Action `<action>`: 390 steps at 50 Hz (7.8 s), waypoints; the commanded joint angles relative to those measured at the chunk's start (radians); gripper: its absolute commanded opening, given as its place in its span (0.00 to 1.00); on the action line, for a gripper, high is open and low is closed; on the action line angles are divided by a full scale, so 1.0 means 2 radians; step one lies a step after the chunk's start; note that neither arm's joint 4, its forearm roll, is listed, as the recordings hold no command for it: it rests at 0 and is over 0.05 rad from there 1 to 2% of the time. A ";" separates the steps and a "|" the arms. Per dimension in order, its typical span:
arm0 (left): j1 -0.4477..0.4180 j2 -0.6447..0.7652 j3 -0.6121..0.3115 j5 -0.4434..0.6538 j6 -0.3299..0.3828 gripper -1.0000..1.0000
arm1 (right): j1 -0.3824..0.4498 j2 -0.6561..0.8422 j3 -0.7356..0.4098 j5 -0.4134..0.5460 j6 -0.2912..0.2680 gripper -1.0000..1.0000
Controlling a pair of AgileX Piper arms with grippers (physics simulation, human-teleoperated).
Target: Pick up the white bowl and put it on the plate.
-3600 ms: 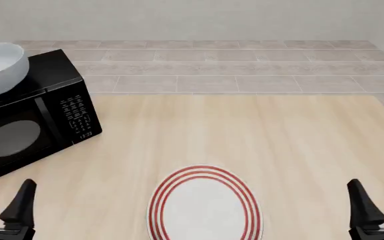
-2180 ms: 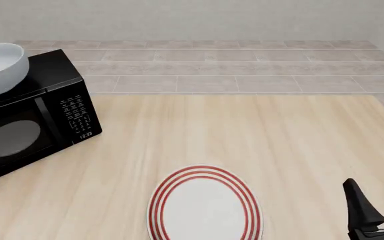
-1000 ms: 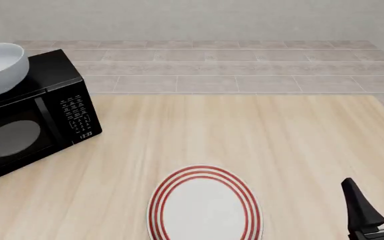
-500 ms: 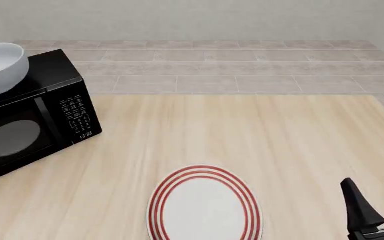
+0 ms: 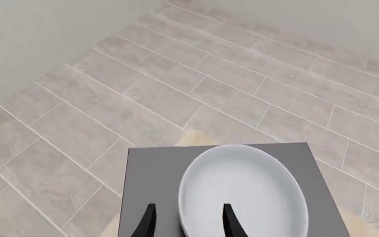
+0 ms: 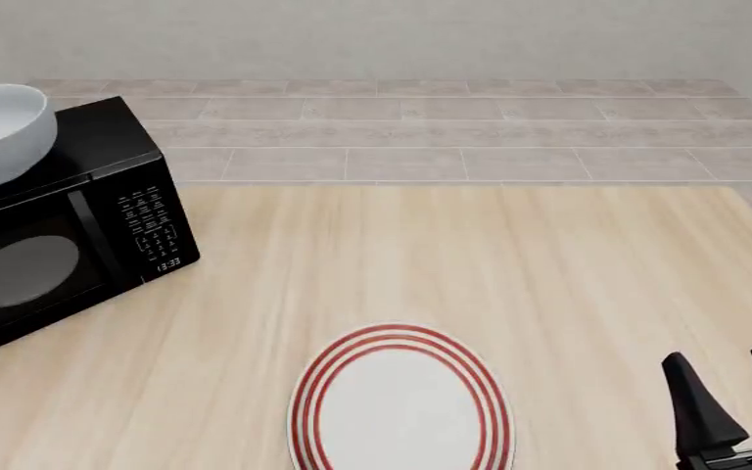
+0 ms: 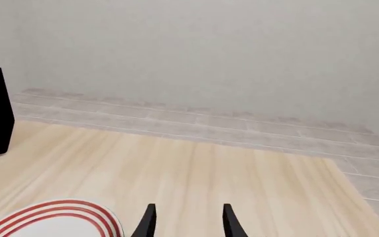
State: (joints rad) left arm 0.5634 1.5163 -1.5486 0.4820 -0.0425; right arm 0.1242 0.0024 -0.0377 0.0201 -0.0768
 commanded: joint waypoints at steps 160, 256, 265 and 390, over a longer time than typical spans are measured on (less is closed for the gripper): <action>-0.124 -0.084 0.096 -0.055 -0.028 0.00 | 0.014 0.000 -0.005 0.002 -0.008 1.00; -0.577 -0.131 0.458 -0.313 0.017 0.00 | -0.013 -0.001 0.009 -0.006 -0.001 1.00; -0.611 -0.102 0.469 -0.342 0.014 0.00 | -0.013 -0.001 0.012 -0.009 0.001 1.00; -0.653 0.094 0.468 -0.490 0.010 1.00 | -0.016 0.000 0.018 -0.004 0.010 1.00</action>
State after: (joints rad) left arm -0.7353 1.7212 -0.6235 -0.4840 -0.0338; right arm 0.0896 0.0015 -0.0006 0.0095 -0.0576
